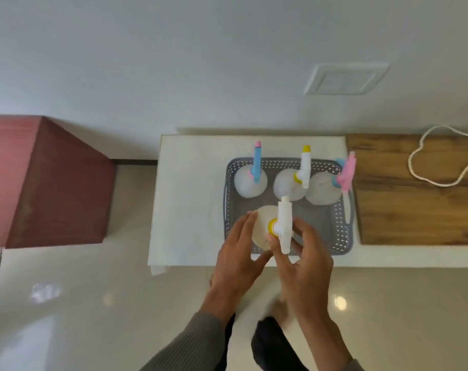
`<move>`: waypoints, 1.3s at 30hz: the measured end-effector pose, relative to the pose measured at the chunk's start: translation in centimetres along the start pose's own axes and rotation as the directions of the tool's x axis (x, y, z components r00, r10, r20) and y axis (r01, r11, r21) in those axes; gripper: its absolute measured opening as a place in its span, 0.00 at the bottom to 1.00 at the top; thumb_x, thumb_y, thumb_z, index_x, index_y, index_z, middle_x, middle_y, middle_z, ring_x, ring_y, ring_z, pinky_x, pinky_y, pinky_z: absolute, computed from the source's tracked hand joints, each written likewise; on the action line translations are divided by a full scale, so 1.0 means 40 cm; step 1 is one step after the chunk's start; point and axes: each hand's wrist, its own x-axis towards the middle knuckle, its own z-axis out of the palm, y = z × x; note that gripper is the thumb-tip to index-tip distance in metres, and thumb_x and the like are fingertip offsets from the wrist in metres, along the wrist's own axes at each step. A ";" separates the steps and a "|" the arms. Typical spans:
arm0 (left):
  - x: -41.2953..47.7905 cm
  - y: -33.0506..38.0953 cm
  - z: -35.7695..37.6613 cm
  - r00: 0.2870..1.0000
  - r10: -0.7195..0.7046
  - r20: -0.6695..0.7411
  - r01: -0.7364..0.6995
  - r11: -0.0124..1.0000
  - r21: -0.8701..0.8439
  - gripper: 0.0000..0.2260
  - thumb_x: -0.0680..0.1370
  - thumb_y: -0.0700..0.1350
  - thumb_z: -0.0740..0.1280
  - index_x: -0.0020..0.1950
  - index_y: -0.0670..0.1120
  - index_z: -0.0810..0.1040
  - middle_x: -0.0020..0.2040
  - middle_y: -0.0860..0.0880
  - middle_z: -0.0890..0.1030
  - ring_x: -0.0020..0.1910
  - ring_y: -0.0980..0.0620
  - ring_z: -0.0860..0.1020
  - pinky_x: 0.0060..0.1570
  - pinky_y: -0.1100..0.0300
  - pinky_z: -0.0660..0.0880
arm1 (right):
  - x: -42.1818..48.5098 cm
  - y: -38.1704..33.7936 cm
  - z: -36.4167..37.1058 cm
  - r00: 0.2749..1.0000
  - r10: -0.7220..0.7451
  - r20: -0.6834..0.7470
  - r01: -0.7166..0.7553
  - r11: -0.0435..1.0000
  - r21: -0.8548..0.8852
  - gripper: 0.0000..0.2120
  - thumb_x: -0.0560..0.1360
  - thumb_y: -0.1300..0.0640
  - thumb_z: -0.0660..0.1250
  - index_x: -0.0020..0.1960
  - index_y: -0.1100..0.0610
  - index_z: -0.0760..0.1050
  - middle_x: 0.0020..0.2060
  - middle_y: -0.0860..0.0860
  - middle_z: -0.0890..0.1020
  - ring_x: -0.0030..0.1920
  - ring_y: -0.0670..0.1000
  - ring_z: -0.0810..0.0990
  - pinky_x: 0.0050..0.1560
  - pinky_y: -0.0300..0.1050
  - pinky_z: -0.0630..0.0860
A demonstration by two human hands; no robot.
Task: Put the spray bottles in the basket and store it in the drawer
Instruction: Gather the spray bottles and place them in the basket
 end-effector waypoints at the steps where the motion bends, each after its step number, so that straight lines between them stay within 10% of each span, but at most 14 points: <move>1: 0.015 -0.009 0.008 1.000 -0.002 -0.004 0.002 1.000 0.020 0.35 0.72 0.52 0.76 0.75 0.45 0.65 0.73 0.49 0.69 0.70 0.52 0.71 0.64 0.60 0.72 | 0.010 0.012 0.015 1.000 0.010 0.010 -0.010 1.000 -0.017 0.18 0.73 0.58 0.75 0.60 0.55 0.75 0.54 0.47 0.81 0.54 0.43 0.81 0.53 0.32 0.78; 10: 0.083 -0.082 0.077 0.975 -0.195 0.105 0.182 0.976 0.116 0.35 0.73 0.44 0.75 0.76 0.45 0.61 0.76 0.45 0.63 0.68 0.44 0.73 0.61 0.51 0.76 | 0.062 0.118 0.107 0.984 0.095 0.152 -0.080 0.992 -0.100 0.18 0.73 0.58 0.75 0.60 0.58 0.75 0.54 0.49 0.80 0.55 0.45 0.79 0.51 0.39 0.81; 26: 0.110 -0.142 0.111 0.953 -0.258 0.160 0.239 0.962 0.131 0.37 0.74 0.42 0.74 0.78 0.43 0.57 0.78 0.43 0.59 0.72 0.42 0.68 0.66 0.47 0.73 | 0.090 0.171 0.152 0.972 0.077 0.221 -0.050 0.991 -0.123 0.21 0.70 0.58 0.76 0.60 0.60 0.75 0.52 0.47 0.78 0.52 0.40 0.77 0.50 0.21 0.72; 34: 0.082 -0.113 0.085 0.951 -0.279 0.135 0.263 0.956 0.127 0.35 0.76 0.42 0.72 0.78 0.43 0.57 0.79 0.43 0.58 0.68 0.40 0.73 0.64 0.49 0.74 | 0.087 0.181 0.131 0.955 0.114 0.273 -0.072 0.985 -0.157 0.27 0.69 0.55 0.78 0.64 0.56 0.72 0.58 0.49 0.78 0.58 0.47 0.77 0.54 0.33 0.75; 39: -0.046 -0.082 -0.001 0.973 -0.203 -0.110 0.209 0.977 0.049 0.28 0.78 0.45 0.68 0.76 0.49 0.63 0.77 0.50 0.65 0.68 0.51 0.73 0.62 0.50 0.77 | 0.015 0.158 0.083 0.964 0.199 0.175 -0.162 0.965 -0.205 0.31 0.68 0.55 0.79 0.67 0.53 0.69 0.59 0.46 0.74 0.60 0.46 0.74 0.56 0.43 0.77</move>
